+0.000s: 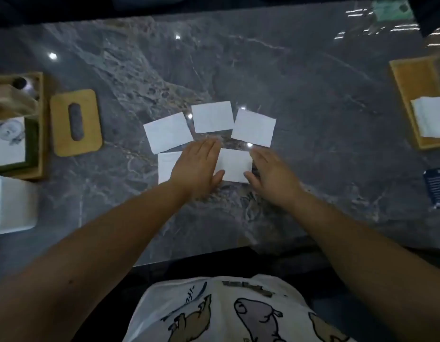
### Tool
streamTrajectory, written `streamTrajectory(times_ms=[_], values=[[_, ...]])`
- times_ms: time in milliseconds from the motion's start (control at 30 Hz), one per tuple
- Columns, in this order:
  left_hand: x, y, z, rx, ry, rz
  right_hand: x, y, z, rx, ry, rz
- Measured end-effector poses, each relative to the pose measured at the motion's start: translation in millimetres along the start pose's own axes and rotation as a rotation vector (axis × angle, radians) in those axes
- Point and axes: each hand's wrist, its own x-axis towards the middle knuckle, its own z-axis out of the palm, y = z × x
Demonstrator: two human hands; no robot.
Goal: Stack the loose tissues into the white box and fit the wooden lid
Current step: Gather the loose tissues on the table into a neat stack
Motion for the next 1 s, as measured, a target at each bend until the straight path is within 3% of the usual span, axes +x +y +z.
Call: streamTrajectory(times_ms=[367,533,733,833,1000], values=[[54.1,-7.2,20.5,0.068,0.006,-0.115,51.3,0.6,13.9,-0.182,-0.006,0.061],[65.1,-11.0,16.9,-0.034,-0.021,-0.163,62.0,-2.7,6.3,0.029,-0.093,0.234],[62.4,-18.8,1.5,-0.261,-0.098,-0.118,57.2,-0.1,-3.7,0.298,-0.103,0.26],[66.1,-18.8,-7.0,-0.409,-0.155,-0.1,52.5,9.3,-10.3,0.432,-0.066,0.295],[102.1,-9.0,-19.8,-0.447,-0.106,-0.062,61.2,30.3,-28.0,0.573,0.075,0.355]])
